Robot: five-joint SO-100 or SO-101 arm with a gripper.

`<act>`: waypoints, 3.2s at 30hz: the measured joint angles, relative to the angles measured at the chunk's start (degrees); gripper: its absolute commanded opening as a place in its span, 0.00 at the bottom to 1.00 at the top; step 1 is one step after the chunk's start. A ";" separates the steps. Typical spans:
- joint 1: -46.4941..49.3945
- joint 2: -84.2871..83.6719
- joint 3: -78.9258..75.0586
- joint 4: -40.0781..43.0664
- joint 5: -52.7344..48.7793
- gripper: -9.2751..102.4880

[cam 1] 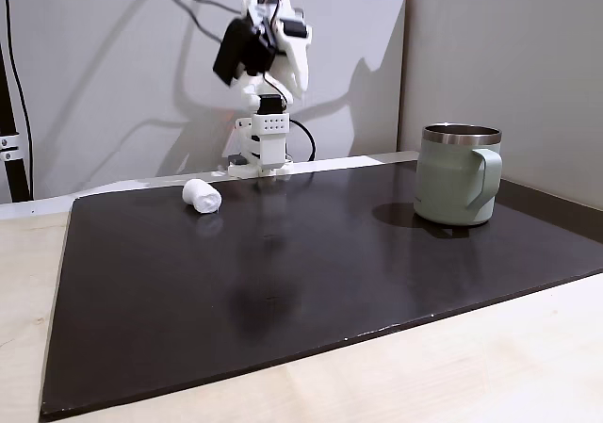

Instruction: Grasp a gauze and put it in the cup.

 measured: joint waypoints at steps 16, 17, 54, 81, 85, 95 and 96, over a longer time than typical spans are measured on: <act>15.91 -23.99 -36.91 27.25 -34.89 0.18; 16.79 -24.43 -36.91 27.69 -37.35 0.19; 41.75 -58.45 -39.46 26.37 -87.10 0.29; 39.11 -73.65 -36.56 14.94 -77.43 0.29; 38.58 -73.65 -33.66 13.80 -77.52 0.29; 41.04 -75.23 -32.61 12.04 -79.37 0.29; 41.40 -75.76 -32.61 11.69 -79.37 0.29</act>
